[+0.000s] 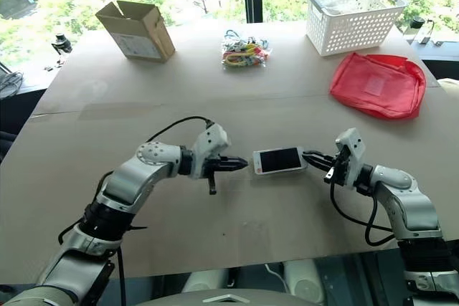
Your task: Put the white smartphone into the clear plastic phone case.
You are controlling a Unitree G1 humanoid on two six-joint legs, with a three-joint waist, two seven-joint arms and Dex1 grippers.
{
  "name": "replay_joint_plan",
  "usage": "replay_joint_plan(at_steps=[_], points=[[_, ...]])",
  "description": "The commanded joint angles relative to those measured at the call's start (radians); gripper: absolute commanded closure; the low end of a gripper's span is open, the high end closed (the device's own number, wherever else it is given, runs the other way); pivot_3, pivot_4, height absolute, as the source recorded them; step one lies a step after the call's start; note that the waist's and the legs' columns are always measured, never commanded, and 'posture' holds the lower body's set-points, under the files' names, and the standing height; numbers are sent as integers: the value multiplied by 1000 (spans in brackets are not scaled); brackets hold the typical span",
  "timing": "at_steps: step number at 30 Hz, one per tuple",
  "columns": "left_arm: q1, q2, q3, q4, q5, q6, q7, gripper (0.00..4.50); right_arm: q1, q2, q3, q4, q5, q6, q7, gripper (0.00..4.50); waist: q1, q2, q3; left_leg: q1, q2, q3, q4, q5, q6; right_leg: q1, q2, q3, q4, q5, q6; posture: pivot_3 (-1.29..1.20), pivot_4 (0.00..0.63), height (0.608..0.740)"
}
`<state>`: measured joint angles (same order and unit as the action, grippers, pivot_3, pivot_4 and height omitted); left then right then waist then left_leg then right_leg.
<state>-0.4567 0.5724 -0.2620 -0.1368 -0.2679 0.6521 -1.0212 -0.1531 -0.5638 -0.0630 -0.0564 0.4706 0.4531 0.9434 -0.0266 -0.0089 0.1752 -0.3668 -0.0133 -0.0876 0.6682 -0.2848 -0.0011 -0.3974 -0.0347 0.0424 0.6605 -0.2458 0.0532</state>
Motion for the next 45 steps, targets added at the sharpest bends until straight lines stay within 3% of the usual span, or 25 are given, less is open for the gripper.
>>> replay_joint_plan(at_steps=[1,4,9,18,29,37,45], points=[[-56,-27,58,-47,-65,17,2,4500,3,-5,10,6,-8,-7,9,4472,0,0,0,0,0,0,0,0,0,0,0,0,0,0,0,0,150,740],[-79,-83,69,-42,-105,38,20,4500,6,0,16,7,-11,-12,7,4472,0,0,0,0,0,0,1,0,0,0,-1,0,0,0,0,0,150,740],[-58,-129,-18,4,-60,-2,30,4500,6,5,24,2,-10,-15,0,4472,-12,0,0,0,0,0,0,0,0,0,0,1,0,0,0,0,150,740],[-8,-72,-145,139,103,-113,41,4500,26,-7,28,-20,-12,-13,-5,4472,-9,-1,0,1,0,0,0,0,0,1,0,1,0,0,0,0,150,740],[37,-75,-148,142,112,-133,42,4500,20,-16,41,-19,-15,-1,3,4472,-11,-1,-3,4,0,1,0,0,0,3,0,1,0,0,0,0,150,740],[40,-74,-146,145,113,-136,41,4500,-62,66,-17,2,51,-24,-32,4472,-14,-1,-4,5,0,1,0,0,0,3,0,2,0,0,0,0,150,740],[44,-71,-142,135,112,-131,40,4500,-64,34,79,130,-102,-100,-16,4472,-8,-1,-4,4,0,1,0,0,0,3,0,1,0,0,0,0,150,740]])
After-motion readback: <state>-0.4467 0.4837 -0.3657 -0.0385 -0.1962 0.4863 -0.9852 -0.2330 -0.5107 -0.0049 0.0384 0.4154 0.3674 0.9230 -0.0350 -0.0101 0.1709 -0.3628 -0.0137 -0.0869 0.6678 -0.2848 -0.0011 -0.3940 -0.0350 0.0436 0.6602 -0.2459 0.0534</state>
